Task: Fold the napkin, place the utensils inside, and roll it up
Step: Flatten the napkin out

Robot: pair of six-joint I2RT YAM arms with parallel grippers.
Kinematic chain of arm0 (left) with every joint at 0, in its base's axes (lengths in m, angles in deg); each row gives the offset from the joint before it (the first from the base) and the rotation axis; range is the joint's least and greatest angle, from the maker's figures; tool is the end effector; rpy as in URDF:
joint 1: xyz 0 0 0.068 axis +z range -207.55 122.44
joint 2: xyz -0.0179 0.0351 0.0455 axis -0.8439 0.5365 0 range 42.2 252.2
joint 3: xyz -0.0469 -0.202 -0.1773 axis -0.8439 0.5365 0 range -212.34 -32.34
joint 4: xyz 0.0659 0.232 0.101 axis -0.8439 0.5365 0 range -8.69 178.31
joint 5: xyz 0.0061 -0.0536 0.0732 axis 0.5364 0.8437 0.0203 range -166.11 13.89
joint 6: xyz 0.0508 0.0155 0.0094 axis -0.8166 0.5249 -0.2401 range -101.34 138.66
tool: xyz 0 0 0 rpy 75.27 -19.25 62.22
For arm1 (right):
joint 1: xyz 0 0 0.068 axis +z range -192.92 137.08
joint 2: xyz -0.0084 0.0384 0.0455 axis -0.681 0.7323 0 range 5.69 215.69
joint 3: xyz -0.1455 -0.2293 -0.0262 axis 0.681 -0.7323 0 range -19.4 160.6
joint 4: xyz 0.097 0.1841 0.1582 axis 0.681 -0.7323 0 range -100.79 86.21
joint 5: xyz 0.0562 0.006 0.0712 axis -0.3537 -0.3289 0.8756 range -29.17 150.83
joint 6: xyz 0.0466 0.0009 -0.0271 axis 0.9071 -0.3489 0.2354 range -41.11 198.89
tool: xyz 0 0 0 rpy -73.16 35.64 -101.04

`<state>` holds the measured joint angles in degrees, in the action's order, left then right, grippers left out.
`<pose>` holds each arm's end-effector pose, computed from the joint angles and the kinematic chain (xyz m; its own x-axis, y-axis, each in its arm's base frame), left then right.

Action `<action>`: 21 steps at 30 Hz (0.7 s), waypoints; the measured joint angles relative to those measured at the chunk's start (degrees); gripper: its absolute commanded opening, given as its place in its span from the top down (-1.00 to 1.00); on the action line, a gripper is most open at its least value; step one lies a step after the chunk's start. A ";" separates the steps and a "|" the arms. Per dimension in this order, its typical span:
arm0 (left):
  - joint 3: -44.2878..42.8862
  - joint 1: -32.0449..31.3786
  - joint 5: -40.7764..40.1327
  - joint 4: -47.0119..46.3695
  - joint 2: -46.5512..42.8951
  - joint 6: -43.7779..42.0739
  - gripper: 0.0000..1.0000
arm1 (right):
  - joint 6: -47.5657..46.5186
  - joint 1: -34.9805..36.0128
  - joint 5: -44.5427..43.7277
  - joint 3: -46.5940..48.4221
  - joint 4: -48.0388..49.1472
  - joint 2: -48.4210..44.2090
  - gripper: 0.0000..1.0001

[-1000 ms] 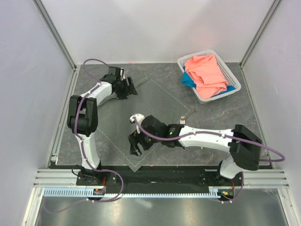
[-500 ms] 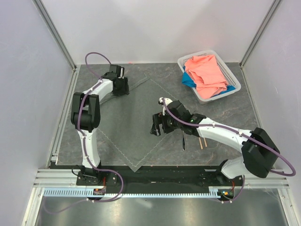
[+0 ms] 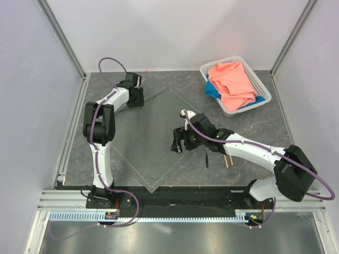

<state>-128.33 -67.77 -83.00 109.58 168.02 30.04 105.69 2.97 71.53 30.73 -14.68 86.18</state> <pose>0.4679 -0.0799 0.1648 -0.8416 -0.0475 -0.5381 -0.0535 0.9986 -0.0044 0.2041 0.2199 0.2300 -0.7716 -0.1593 -0.6159 -0.5094 0.7346 0.4482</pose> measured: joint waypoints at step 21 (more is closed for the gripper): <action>-9.53 1.18 -4.83 3.58 5.84 -2.05 0.62 | 0.00 -0.04 -0.04 -1.03 -0.09 -1.51 -0.78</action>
<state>-137.86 -66.59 -87.83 113.16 173.85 27.98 105.69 2.93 71.49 29.70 -14.77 84.67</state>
